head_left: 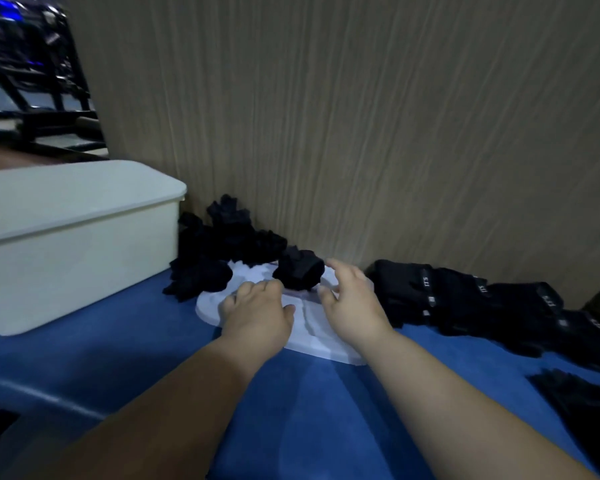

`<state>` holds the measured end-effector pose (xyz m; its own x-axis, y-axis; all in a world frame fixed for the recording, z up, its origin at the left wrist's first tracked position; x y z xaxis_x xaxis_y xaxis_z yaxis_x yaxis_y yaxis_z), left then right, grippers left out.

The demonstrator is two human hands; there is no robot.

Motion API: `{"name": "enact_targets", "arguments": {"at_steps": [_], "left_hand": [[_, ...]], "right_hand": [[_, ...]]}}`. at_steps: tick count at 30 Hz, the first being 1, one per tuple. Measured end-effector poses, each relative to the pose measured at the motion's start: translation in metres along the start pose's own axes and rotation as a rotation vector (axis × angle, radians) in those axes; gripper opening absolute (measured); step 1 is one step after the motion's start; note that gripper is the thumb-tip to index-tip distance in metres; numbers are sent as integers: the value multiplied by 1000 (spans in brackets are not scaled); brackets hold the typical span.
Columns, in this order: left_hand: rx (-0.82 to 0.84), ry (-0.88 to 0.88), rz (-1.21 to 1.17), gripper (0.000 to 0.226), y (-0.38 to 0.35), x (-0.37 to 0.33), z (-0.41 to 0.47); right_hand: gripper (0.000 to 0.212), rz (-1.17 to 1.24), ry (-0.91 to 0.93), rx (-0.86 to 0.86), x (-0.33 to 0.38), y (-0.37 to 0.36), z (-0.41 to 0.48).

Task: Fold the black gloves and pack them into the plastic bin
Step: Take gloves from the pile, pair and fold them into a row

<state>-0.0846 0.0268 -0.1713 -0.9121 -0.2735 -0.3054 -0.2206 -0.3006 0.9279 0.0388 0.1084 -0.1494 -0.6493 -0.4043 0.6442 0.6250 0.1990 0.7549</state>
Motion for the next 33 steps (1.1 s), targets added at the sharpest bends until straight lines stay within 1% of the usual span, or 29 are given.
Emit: {"name": "enact_targets", "arguments": {"at_steps": [3,5,7,9,13,16,18,20,23,26,28,30,33], "left_hand": [[-29,17,-26,39,3,7,3],[-51,30,-60,46,4,11,4],[-57,41,-109,57,3,13,6],[-63,35,-145,63,1,13,9],[-96,1,-196,58,-1,7,11],[-116,-30,-237,49,2,-5,8],[-95,-58,-319,44,2,-15,5],[-40,-122,-454,44,0,-28,1],[12,-246,-559,49,-2,-50,-5],[52,-331,-676,50,-7,-75,-11],[80,-384,-786,46,-12,-96,-16],[112,-422,-859,40,-17,-116,-22],[153,-464,-882,29,-23,-141,-30]], "right_hand": [[55,-22,29,75,9,-15,18],[59,-76,34,111,11,-21,26],[60,-126,39,115,12,-24,33],[58,-140,40,107,11,-25,36],[47,-93,9,67,7,-17,31],[38,-45,-10,63,3,-4,20],[33,-5,-18,59,-2,6,10],[29,38,-35,45,-12,18,-2],[21,217,-109,25,-32,42,-26],[18,545,-264,51,-59,64,-53],[16,719,-353,64,-76,77,-69],[17,807,-405,49,-90,90,-84],[18,941,-438,28,-107,108,-100]]}}
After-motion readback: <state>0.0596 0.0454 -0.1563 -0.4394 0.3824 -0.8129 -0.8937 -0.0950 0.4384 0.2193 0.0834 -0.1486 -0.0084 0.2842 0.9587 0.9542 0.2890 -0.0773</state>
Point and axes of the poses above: each hand's wrist, its own z-axis towards the middle knuckle, its own y-axis out of the back of the hand, x = y × z, the point moved 5 cm from there along z, towards the middle knuckle, and after that the axes turned 10 degrees about -y, right-handed, at the moved point
